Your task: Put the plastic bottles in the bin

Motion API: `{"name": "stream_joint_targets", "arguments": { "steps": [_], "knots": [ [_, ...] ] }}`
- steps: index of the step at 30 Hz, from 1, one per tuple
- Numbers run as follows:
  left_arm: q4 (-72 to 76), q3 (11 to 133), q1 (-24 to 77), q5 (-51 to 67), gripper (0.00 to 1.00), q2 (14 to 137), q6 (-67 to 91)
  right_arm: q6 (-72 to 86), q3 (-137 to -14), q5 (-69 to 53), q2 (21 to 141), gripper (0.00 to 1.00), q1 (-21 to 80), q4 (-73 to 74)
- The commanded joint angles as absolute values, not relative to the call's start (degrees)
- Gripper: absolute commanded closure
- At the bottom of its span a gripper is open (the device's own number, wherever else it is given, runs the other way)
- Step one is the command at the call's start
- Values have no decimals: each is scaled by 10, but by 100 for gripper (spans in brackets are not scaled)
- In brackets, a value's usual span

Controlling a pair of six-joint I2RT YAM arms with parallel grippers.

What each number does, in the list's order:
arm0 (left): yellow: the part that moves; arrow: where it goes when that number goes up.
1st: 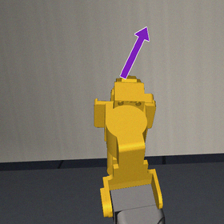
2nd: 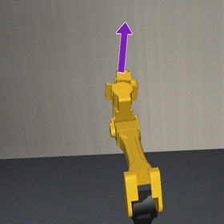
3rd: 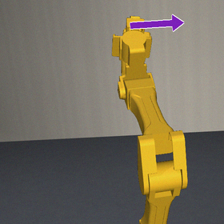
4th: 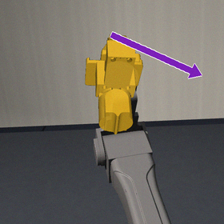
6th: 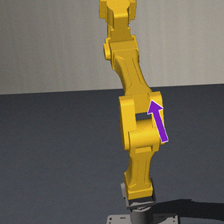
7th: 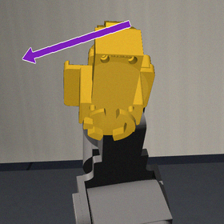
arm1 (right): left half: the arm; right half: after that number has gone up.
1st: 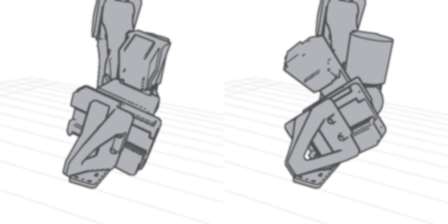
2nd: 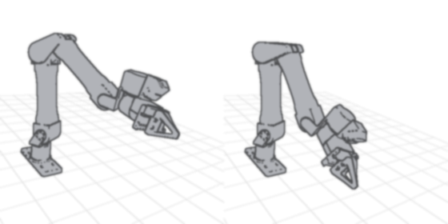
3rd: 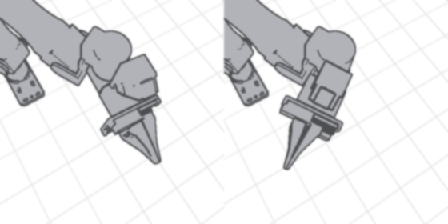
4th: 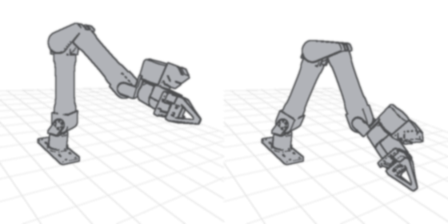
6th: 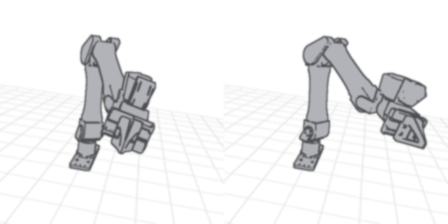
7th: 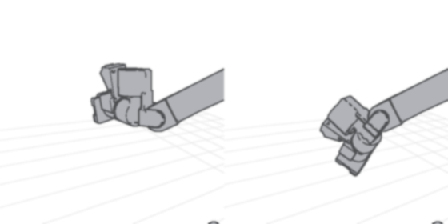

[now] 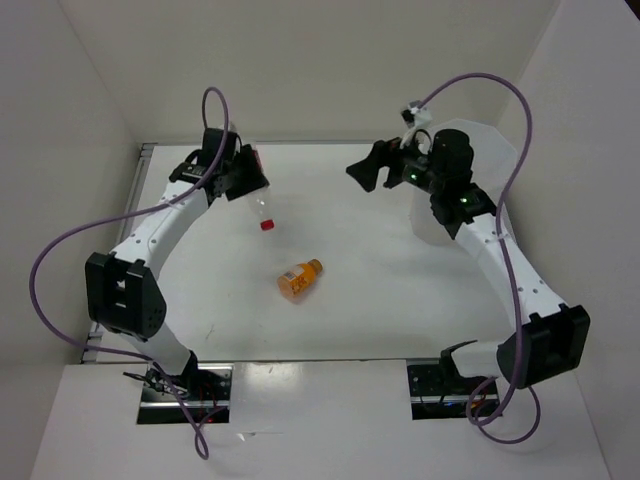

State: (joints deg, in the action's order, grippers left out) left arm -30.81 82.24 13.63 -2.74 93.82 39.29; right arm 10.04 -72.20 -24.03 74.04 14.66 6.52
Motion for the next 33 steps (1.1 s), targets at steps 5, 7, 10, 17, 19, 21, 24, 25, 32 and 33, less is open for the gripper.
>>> {"name": "stream_joint_targets", "arguments": {
  "steps": [5, 7, 10, 17, 19, 21, 24, 25, 32, 33],
  "knots": [
    [-201, 915, 189, 72, 52, 923, 391, 157, -760, -409, 851, 0, 285, 20],
    [-180, 915, 212, 72, 52, 923, 396, 174, -759, -409, 863, 0, 301, -6],
    [-162, 915, 236, 67, 52, 918, 420, 181, -759, -339, 868, 0, 337, -35],
    [-133, 875, 260, 55, 51, 875, 439, 213, -754, -203, 879, 0, 361, -59],
    [-127, 860, 260, 44, 51, 866, 449, 227, -749, -177, 879, 0, 366, -59],
    [-127, 860, 260, 44, 51, 860, 455, 239, -735, -166, 879, 0, 367, -71],
    [-127, 854, 265, 28, 51, 854, 461, 239, -729, -160, 879, 14, 372, -89],
    [-127, 854, 265, 23, 51, 854, 468, 239, -729, -155, 879, 19, 377, -82],
    [-116, 846, 276, 18, 46, 848, 468, 239, -723, -155, 879, 44, 377, -82],
    [-116, 846, 276, 18, 45, 848, 468, 239, -723, -149, 879, 51, 377, -82]
  ]
}}
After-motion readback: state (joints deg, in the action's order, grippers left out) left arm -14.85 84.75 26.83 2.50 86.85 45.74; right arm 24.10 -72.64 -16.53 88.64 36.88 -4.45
